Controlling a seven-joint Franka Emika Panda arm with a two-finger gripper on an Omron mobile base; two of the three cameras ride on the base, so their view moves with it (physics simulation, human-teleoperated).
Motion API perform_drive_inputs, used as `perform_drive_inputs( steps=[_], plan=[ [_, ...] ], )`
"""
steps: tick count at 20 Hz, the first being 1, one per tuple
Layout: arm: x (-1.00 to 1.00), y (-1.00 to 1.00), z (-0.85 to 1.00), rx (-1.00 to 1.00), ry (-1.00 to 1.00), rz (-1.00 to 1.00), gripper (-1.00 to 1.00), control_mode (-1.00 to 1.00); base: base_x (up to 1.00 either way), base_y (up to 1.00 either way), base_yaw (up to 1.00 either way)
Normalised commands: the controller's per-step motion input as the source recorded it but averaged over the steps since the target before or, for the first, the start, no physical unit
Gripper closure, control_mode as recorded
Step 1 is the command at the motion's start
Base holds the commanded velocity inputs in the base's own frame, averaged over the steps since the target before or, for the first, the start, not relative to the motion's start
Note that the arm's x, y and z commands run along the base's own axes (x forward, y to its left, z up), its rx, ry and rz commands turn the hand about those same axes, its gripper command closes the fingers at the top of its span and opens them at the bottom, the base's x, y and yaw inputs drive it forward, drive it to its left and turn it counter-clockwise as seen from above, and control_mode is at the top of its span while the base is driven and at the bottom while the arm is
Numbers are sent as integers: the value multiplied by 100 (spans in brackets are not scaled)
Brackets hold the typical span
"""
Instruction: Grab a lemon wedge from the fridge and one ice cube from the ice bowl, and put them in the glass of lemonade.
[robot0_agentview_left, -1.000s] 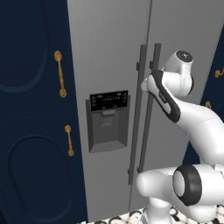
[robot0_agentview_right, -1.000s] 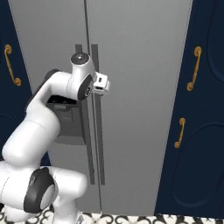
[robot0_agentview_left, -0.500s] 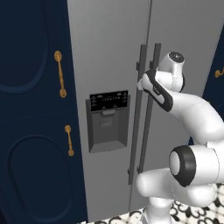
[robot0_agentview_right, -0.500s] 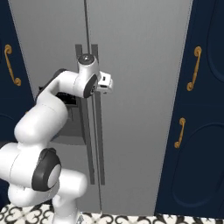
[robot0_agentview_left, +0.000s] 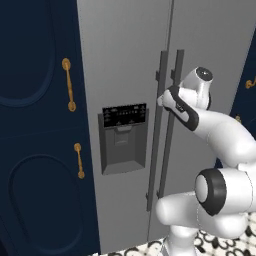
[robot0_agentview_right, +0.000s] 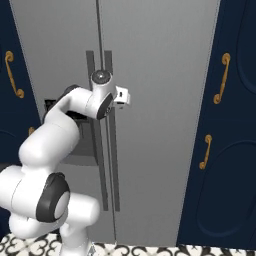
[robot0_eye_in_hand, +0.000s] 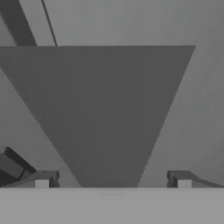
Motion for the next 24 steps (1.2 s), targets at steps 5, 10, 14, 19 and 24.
perform_drive_inputs(
  steps=[5,10,14,19,24],
  plan=[
    [20,3,-22,0,-7,0,-100,-100,0,0,0],
    [43,8,-9,0,-4,0,-100,-100,0,0,0],
    [34,11,0,0,0,0,100,-100,0,0,0],
    [36,1,0,-1,0,0,100,-100,0,0,0],
    [23,-40,0,-3,0,-4,100,-100,0,0,0]
  ],
)
